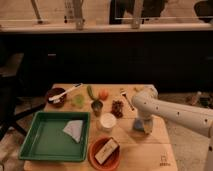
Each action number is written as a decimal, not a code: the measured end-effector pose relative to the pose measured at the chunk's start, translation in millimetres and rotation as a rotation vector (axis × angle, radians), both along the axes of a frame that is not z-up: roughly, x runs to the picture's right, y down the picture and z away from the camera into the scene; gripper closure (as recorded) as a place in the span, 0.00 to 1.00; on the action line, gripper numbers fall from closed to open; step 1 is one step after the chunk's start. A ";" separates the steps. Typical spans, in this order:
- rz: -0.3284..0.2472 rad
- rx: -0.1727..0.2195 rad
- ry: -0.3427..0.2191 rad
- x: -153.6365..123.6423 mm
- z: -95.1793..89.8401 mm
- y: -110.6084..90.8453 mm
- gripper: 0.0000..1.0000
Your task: Wipe table surface with sponge
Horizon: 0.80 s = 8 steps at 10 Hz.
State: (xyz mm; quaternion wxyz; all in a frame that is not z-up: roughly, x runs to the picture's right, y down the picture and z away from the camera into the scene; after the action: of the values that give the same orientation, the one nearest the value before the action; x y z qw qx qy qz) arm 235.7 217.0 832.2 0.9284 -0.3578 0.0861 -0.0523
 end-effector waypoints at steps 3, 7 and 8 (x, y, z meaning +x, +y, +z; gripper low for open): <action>-0.022 -0.024 -0.049 0.8 -19.7 18.5 1.00; -0.015 -0.029 -0.030 20.8 -21.4 19.6 1.00; -0.003 -0.028 0.001 38.3 -16.4 18.4 1.00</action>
State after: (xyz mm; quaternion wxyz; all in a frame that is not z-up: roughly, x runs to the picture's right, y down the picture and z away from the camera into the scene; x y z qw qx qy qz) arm 274.0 235.4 815.8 0.9231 -0.3706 0.0866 -0.0548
